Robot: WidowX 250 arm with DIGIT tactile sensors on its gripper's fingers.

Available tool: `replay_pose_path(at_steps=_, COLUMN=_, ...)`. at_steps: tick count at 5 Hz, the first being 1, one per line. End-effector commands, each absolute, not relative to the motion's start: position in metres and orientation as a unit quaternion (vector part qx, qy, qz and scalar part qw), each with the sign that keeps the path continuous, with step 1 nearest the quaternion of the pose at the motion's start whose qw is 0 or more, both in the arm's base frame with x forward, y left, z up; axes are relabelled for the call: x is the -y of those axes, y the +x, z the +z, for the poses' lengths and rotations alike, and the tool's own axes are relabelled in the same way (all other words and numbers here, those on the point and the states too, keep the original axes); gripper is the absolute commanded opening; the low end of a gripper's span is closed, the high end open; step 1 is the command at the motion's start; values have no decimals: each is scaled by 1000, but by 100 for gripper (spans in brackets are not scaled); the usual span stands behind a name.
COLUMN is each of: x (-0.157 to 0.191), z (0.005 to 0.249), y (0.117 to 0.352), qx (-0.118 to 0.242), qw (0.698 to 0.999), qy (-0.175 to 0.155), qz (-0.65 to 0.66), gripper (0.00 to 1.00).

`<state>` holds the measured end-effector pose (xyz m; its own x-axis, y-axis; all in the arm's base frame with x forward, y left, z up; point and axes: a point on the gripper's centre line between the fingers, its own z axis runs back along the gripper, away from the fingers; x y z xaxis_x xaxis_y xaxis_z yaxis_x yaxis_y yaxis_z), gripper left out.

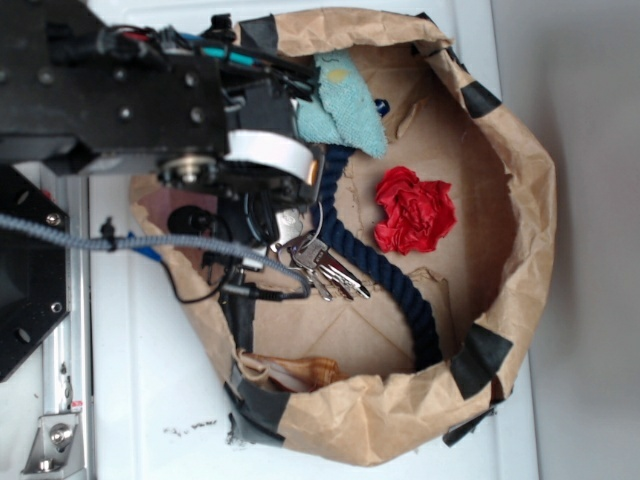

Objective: Grab the silver keys.

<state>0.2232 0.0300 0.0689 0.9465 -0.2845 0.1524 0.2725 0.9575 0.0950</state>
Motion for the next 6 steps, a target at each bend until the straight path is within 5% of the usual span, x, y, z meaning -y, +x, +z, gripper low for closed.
replay_pose_path(at_steps=1, x=-17, z=67, y=235, qx=101, qw=978, qy=54, qz=-177, gripper=100)
replay_pose_path(at_steps=3, x=-6, z=52, y=244, qx=89, qw=975, qy=16, qz=-204, gripper=100)
replay_pose_path(at_steps=6, x=0, z=46, y=252, qx=113, qw=967, qy=40, qz=-225, gripper=100)
